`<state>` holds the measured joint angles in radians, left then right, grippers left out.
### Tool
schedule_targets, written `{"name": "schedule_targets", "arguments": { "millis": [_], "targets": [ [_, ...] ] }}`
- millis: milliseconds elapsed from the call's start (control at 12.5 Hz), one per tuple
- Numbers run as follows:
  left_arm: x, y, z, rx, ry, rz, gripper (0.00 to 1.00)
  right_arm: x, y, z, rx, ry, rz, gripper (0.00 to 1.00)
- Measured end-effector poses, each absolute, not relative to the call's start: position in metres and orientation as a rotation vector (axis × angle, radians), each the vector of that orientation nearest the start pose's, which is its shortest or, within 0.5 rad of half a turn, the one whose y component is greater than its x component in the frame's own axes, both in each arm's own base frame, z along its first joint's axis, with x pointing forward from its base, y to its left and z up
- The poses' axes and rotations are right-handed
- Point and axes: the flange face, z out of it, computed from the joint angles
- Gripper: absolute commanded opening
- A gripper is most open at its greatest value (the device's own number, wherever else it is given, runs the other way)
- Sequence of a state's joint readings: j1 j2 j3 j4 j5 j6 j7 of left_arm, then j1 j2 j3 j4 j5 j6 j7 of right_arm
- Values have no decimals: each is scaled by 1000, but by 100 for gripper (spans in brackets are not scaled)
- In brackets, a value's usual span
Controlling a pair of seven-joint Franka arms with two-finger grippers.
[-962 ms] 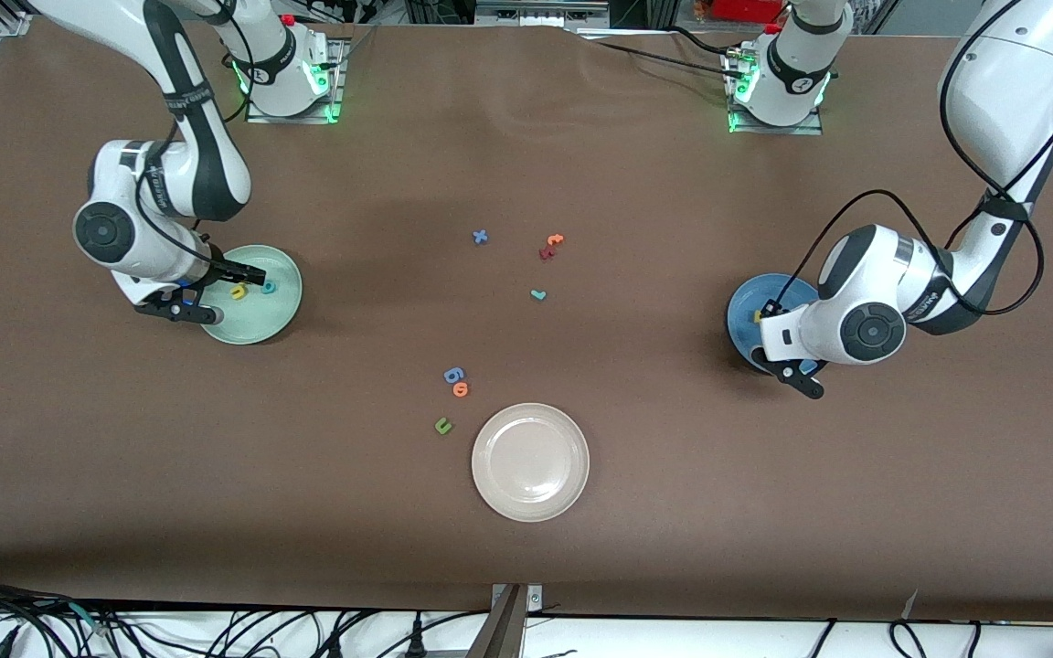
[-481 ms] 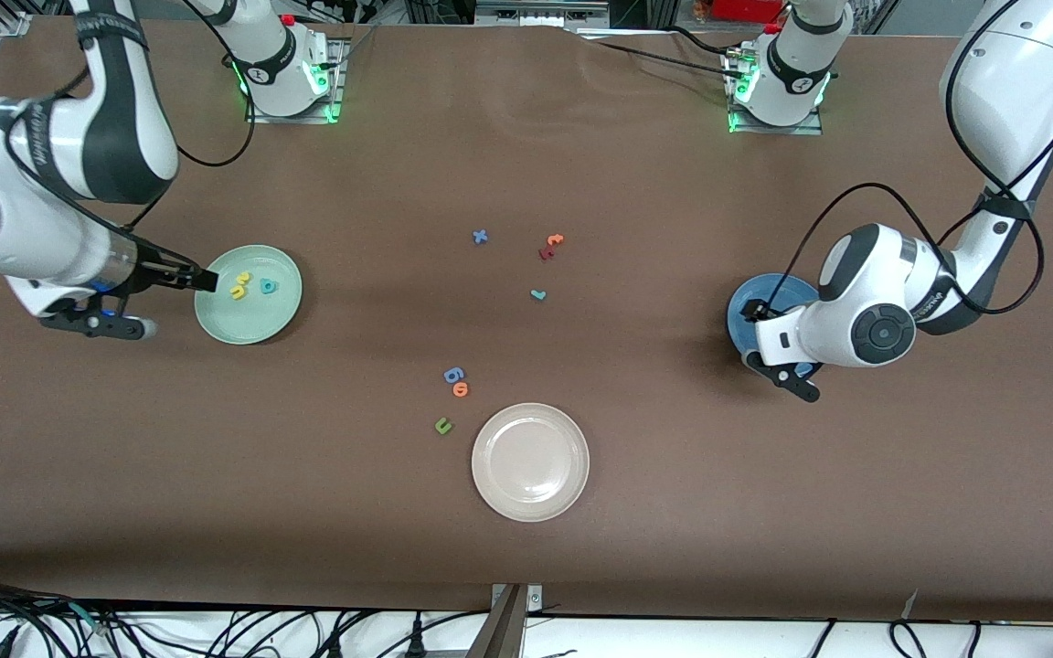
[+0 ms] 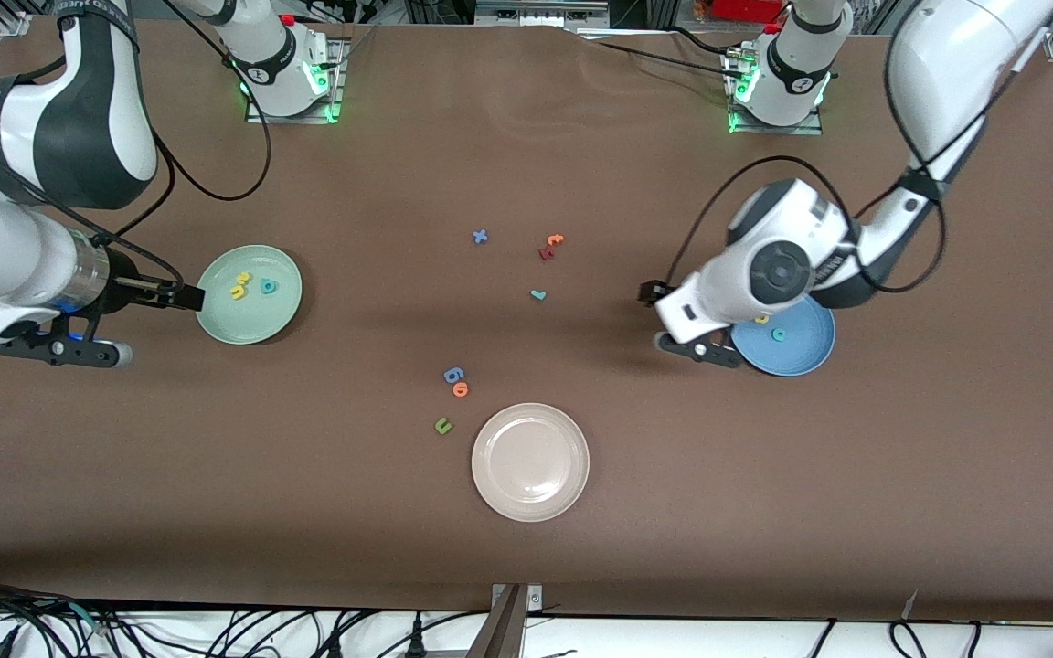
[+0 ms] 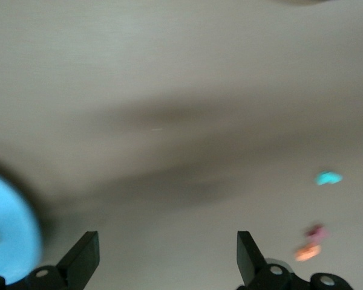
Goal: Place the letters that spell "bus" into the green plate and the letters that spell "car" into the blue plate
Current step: 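Place the teal c on the blue plate while the right gripper returns to rest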
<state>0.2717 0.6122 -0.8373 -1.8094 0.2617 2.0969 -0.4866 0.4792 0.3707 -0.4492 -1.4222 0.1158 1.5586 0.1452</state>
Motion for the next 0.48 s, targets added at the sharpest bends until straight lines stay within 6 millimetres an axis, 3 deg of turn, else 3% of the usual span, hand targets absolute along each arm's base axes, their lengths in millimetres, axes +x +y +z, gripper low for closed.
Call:
{"name": "schedule_targets", "arguments": {
  "millis": [241, 481],
  "targets": [
    [532, -367, 287, -3338, -35, 244, 100, 639, 78, 488, -3180, 158, 292, 100],
    [516, -403, 263, -3345, -391, 224, 100, 650, 75, 498, -3176, 165, 149, 100]
  ]
}}
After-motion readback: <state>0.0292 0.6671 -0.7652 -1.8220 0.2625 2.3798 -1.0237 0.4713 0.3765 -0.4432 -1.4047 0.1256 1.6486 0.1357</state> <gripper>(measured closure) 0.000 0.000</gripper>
